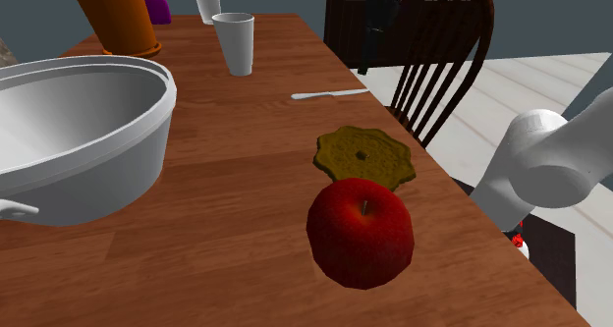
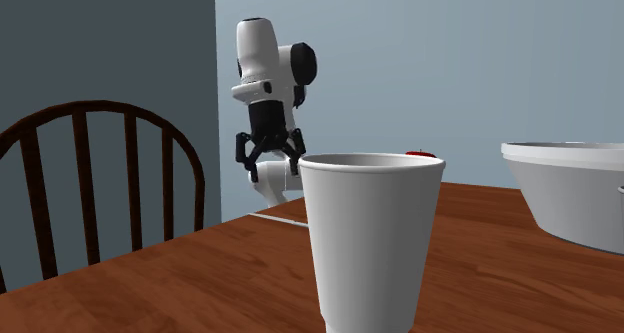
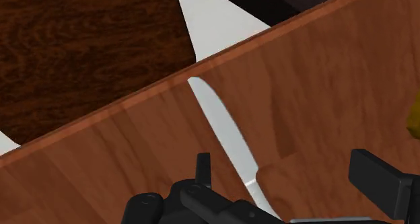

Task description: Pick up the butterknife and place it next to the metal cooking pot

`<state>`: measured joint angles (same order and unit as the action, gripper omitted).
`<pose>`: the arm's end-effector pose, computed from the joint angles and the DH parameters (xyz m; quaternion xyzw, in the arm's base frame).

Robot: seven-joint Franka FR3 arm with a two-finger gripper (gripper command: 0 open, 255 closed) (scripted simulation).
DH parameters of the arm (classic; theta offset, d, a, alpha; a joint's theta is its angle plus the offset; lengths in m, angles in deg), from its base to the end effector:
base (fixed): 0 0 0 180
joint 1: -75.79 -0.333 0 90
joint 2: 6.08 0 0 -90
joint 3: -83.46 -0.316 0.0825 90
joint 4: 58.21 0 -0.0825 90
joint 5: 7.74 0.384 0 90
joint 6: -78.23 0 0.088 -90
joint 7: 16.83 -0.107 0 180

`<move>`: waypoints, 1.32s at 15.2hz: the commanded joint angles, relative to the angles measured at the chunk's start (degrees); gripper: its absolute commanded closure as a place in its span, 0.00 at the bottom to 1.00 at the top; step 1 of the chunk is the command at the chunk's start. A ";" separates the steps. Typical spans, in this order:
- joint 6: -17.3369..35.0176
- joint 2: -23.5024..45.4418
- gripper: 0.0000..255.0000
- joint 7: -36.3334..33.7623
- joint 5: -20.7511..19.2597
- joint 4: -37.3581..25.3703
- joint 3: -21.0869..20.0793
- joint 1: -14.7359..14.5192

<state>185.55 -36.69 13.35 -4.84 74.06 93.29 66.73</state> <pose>0.4025 -0.0110 0.5494 -0.9631 -0.2562 -0.0616 0.0539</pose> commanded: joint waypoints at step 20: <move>14.39 11.90 0.00 18.25 3.36 0.86 2.54 -6.69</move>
<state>199.94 -24.79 31.60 -1.48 74.92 95.84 60.04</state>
